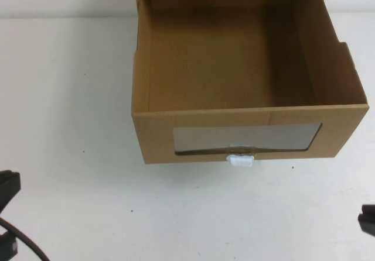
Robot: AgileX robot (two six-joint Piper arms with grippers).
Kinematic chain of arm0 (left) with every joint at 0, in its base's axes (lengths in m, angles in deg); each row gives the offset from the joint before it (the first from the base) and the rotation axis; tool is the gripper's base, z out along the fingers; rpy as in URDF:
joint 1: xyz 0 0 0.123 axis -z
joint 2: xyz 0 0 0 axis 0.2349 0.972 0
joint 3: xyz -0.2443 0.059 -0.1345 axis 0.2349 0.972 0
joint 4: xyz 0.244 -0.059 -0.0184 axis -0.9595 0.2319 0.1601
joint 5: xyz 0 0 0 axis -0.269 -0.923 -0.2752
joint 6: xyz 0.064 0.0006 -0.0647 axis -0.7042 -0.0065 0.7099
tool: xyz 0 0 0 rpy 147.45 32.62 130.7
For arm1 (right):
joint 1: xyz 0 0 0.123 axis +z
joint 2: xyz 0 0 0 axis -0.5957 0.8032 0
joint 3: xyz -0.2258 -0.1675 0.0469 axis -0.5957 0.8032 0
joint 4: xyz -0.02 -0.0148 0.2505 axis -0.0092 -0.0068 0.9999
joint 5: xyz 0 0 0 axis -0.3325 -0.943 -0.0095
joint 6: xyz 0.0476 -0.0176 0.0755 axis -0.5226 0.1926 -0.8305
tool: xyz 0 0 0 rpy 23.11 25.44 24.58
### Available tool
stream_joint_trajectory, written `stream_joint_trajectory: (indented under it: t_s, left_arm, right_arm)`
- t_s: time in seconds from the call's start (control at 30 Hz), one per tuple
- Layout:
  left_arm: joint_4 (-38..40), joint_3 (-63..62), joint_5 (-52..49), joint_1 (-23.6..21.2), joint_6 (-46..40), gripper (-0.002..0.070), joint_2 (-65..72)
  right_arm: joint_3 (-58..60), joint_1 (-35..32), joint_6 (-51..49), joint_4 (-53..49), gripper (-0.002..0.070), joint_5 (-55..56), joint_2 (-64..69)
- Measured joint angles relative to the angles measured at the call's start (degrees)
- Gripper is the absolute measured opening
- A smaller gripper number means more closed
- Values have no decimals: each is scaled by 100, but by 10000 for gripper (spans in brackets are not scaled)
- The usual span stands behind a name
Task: Open the shoe box
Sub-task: 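Pull the top drawer of the cardboard box fully open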
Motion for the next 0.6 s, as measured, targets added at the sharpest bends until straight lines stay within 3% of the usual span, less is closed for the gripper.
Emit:
stream_joint_trajectory:
  t_s: [0.33,0.6]
  left_arm:
    - [-10,0,-13,0,0,-1,0]
    - [-10,0,-86,0,2,-1,0]
  right_arm:
    - [237,0,184,2310,-18,428,306]
    - [1142,-35,-399,2475,-18,1830,328]
